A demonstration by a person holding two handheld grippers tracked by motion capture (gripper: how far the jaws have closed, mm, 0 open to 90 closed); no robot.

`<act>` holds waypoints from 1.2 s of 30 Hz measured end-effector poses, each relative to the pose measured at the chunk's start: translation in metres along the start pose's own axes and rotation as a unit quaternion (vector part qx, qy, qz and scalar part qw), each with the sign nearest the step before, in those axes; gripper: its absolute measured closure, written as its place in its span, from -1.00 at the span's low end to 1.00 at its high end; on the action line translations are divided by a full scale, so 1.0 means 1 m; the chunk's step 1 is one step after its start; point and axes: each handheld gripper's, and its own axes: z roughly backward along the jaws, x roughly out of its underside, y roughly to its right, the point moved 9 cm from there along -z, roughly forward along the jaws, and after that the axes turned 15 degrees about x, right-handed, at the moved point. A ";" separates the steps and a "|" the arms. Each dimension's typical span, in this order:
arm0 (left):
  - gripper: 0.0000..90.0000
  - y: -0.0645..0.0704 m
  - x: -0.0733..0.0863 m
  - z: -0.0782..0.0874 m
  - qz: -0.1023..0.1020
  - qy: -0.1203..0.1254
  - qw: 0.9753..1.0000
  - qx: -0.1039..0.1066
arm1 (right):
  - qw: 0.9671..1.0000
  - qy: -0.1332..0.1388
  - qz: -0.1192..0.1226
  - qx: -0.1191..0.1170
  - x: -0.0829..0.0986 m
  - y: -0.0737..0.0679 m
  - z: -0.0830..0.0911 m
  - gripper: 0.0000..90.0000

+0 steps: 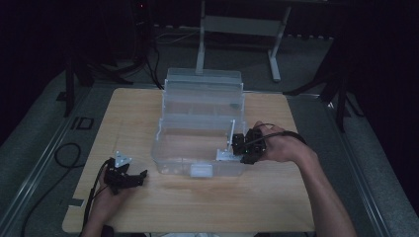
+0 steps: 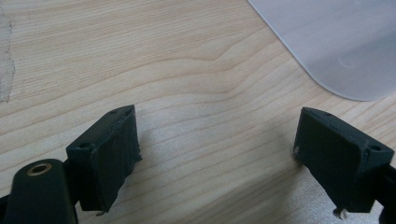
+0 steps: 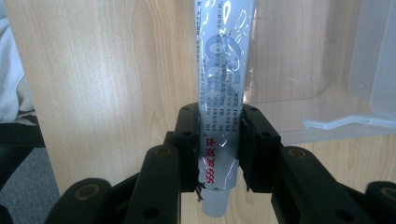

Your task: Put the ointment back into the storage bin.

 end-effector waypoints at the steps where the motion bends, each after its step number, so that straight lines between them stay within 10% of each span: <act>1: -0.68 0.000 0.000 0.000 0.000 0.000 1.000 0.000 | 1.000 0.000 0.000 0.000 -0.001 0.001 -0.001 0.57; 36: -0.68 0.000 0.000 0.000 0.000 0.000 1.000 0.000 | 1.000 0.003 0.004 -0.006 -0.015 0.014 -0.020 0.57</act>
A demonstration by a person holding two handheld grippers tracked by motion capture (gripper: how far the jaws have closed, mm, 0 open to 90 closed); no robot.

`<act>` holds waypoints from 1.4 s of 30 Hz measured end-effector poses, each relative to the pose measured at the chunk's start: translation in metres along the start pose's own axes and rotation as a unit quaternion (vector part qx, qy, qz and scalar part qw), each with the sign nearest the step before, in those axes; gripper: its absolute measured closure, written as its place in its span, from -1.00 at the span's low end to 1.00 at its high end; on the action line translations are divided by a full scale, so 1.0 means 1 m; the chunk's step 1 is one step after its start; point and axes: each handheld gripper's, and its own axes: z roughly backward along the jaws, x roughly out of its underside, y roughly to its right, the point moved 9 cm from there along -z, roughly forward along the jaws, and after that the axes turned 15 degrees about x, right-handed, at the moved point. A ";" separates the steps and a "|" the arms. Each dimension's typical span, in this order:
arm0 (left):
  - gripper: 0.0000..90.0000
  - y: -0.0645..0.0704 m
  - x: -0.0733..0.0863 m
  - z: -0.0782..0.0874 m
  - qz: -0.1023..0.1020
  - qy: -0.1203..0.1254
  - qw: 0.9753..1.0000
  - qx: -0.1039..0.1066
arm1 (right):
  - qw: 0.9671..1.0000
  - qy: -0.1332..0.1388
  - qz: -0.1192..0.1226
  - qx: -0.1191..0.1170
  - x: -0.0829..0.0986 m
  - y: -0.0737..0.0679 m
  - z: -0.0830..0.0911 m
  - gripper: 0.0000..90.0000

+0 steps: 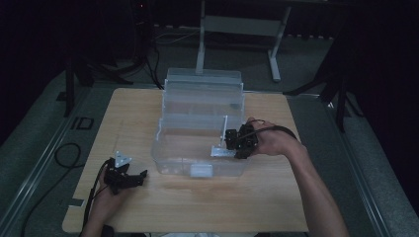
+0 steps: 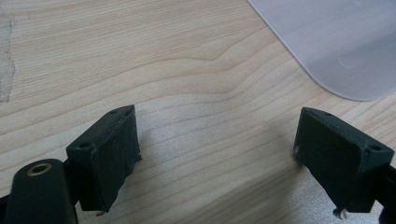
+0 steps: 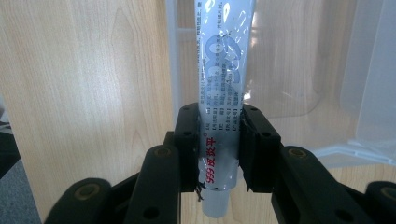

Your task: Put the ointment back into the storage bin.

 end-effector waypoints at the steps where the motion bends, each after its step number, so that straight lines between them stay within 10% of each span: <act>1: -0.68 0.000 0.000 0.000 0.000 0.000 1.000 0.000 | 1.000 0.001 0.001 0.000 -0.001 0.000 -0.001 0.57; 34: -0.68 0.000 0.000 0.000 0.000 0.000 1.000 0.000 | 1.000 -0.013 0.004 -0.001 -0.007 0.004 -0.019 0.56; 42: -0.68 0.000 0.000 0.000 0.000 0.001 1.000 0.000 | 0.999 -0.001 -0.023 0.025 -0.001 0.016 -0.010 0.05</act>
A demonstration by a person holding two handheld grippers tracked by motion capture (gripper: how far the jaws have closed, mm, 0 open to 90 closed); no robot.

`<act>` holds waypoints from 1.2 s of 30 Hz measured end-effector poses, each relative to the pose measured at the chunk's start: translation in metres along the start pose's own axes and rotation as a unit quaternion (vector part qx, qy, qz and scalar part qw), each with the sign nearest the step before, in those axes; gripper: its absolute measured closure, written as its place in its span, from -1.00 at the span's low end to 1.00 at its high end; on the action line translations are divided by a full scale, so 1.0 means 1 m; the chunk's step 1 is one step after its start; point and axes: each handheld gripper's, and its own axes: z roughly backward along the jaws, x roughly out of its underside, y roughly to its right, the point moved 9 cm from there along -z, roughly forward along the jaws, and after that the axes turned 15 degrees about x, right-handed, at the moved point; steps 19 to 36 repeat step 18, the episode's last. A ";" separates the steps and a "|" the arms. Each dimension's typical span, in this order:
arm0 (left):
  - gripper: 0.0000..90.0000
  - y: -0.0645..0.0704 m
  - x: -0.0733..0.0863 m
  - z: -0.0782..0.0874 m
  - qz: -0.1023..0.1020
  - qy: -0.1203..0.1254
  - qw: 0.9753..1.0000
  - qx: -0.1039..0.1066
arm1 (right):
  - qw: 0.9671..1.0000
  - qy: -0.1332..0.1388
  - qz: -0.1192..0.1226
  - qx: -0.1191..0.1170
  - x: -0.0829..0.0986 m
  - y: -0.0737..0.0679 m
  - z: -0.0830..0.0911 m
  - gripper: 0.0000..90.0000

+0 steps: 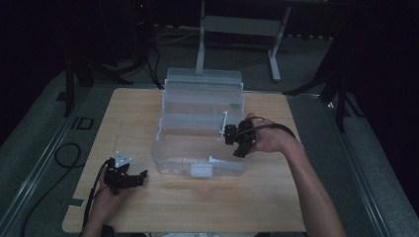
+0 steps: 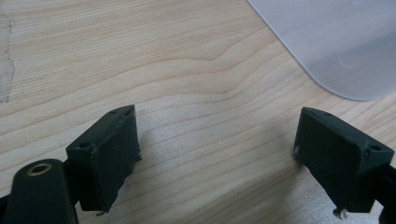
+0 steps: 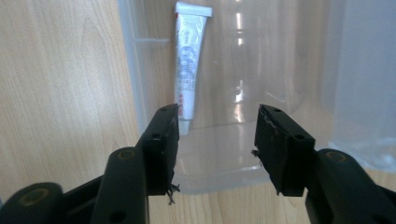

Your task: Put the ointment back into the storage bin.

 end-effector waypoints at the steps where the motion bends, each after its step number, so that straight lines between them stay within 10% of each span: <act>1: -0.68 0.000 0.000 0.000 0.000 0.000 1.000 0.000 | 1.000 0.000 0.000 0.000 0.000 0.000 0.000 0.05; 36: -0.68 0.000 0.000 0.000 0.000 0.000 1.000 0.000 | 1.000 -0.008 -0.002 0.016 0.014 -0.004 0.014 -0.05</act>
